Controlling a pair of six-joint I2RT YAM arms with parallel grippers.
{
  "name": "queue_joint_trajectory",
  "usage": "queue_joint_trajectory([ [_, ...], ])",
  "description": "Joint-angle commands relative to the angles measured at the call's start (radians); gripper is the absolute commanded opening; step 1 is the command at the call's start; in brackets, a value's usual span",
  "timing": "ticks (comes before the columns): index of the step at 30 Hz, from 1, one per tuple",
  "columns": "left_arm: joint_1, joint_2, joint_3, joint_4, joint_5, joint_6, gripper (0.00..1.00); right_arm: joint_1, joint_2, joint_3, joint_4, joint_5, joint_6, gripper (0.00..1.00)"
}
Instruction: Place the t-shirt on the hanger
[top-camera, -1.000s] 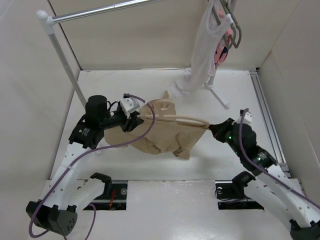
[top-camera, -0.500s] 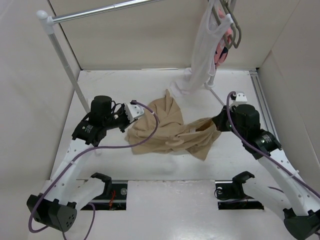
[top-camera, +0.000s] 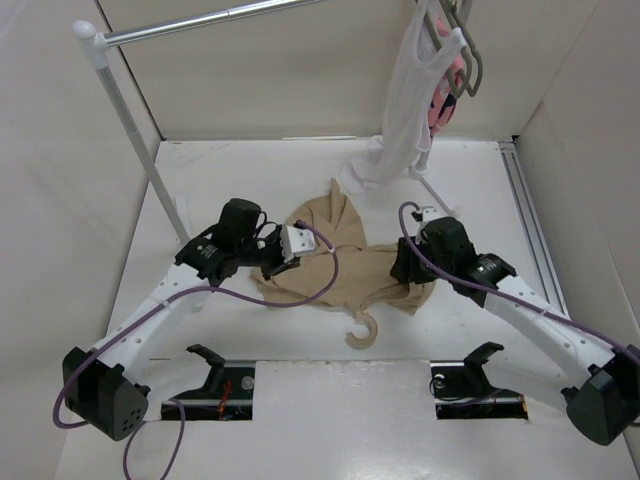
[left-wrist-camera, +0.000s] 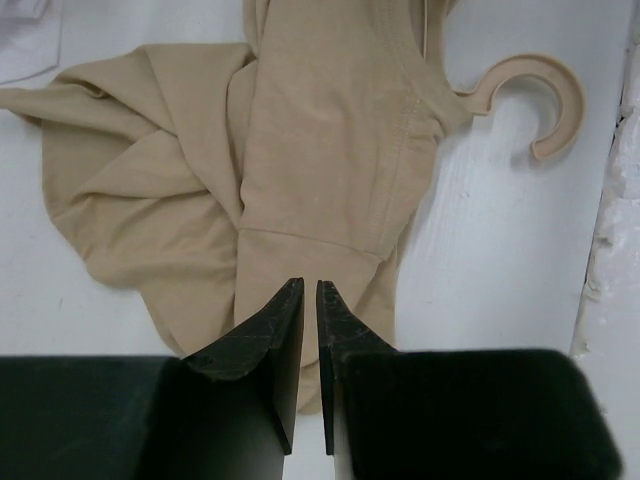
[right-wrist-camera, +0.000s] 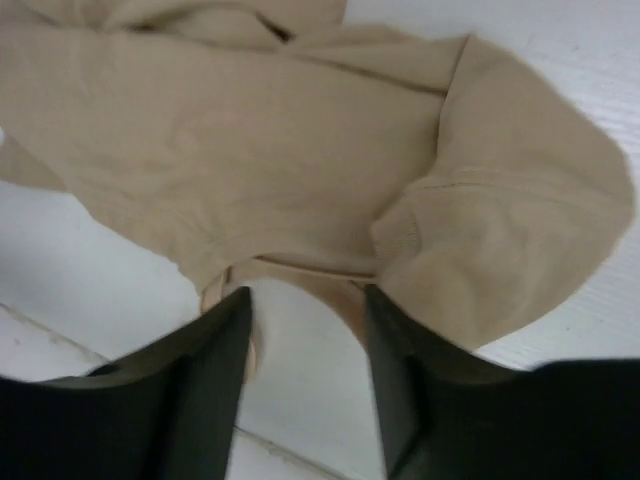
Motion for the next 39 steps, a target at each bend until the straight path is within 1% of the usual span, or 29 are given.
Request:
queue_joint_trajectory([
  [1, -0.001, -0.025, -0.012, -0.022, 0.0, 0.035, 0.09, 0.051, 0.015, 0.038, -0.072, -0.028, -0.009, 0.58],
  [2, -0.001, -0.034, -0.013, -0.022, 0.0, 0.035, 0.1, 0.07, 0.027, 0.052, -0.073, -0.028, -0.009, 0.61],
  [3, -0.001, -0.034, -0.013, -0.022, -0.009, 0.035, 0.1, 0.114, 0.039, 0.07, -0.132, -0.014, -0.009, 0.64],
  [5, -0.001, -0.034, -0.013, -0.022, -0.009, 0.035, 0.12, 0.159, 0.059, 0.127, -0.203, 0.009, -0.009, 0.73],
  [6, -0.001, -0.034, -0.013, -0.022, -0.018, 0.023, 0.12, 0.206, 0.073, 0.143, -0.273, 0.018, -0.009, 0.82],
  [7, -0.001, -0.045, -0.013, -0.022, -0.018, 0.023, 0.13, 0.234, 0.099, 0.152, -0.298, 0.018, 0.022, 0.86],
  [9, -0.001, -0.055, -0.002, -0.022, -0.03, 0.003, 0.13, 0.298, 0.119, 0.14, -0.314, 0.0, 0.059, 0.9],
  [10, -0.001, -0.056, -0.002, -0.022, -0.031, 0.003, 0.13, 0.364, 0.128, 0.099, -0.291, -0.011, 0.082, 0.92],
  [12, -0.001, -0.066, -0.002, -0.022, -0.041, 0.003, 0.13, 0.413, 0.154, 0.051, -0.223, -0.033, 0.147, 0.92],
  [13, -0.001, -0.066, -0.002, -0.022, -0.041, -0.006, 0.13, 0.427, 0.168, 0.029, -0.139, -0.033, 0.159, 0.92],
  [15, -0.001, -0.077, -0.002, -0.013, -0.041, -0.006, 0.13, 0.427, 0.212, -0.012, -0.059, -0.043, 0.175, 0.92],
  [17, -0.001, -0.086, -0.002, -0.025, -0.041, -0.015, 0.13, 0.427, 0.252, 0.004, -0.009, 0.016, 0.185, 0.88],
  [19, -0.001, -0.106, -0.002, -0.036, -0.041, -0.015, 0.13, 0.427, 0.284, 0.037, -0.008, 0.079, 0.185, 0.87],
  [21, -0.001, -0.115, -0.002, -0.046, -0.041, -0.015, 0.13, 0.427, 0.324, 0.061, -0.024, 0.11, 0.175, 0.85],
  [24, -0.001, -0.146, -0.002, -0.056, -0.041, -0.015, 0.13, 0.427, 0.382, 0.049, 0.056, 0.072, 0.156, 0.8],
  [26, -0.001, -0.167, 0.007, -0.066, -0.032, -0.006, 0.13, 0.427, 0.427, 0.035, 0.067, 0.049, 0.136, 0.76],
  [29, -0.001, -0.178, 0.007, -0.089, -0.009, 0.021, 0.18, 0.427, 0.504, 0.015, 0.078, 0.024, 0.113, 0.67],
  [30, -0.001, -0.19, 0.007, -0.106, 0.009, 0.04, 0.19, 0.427, 0.516, 0.015, 0.09, 0.006, 0.113, 0.54],
  [31, -0.001, -0.204, 0.007, -0.115, 0.021, 0.052, 0.24, 0.427, 0.516, 0.006, 0.101, -0.003, 0.113, 0.44],
  [34, -0.001, -0.23, 0.029, -0.155, 0.084, 0.101, 0.33, 0.427, 0.518, 0.017, 0.101, -0.052, 0.113, 0.0],
  [35, -0.001, -0.23, 0.044, -0.155, 0.104, 0.115, 0.4, 0.427, 0.49, 0.058, 0.089, -0.071, 0.104, 0.0],
  [37, -0.001, -0.259, 0.073, -0.186, 0.164, 0.156, 0.45, 0.427, 0.46, 0.128, 0.056, -0.106, 0.104, 0.0],
  [39, -0.011, -0.27, 0.105, -0.206, 0.204, 0.259, 0.52, 0.386, 0.434, 0.242, 0.039, -0.157, 0.113, 0.0],
])
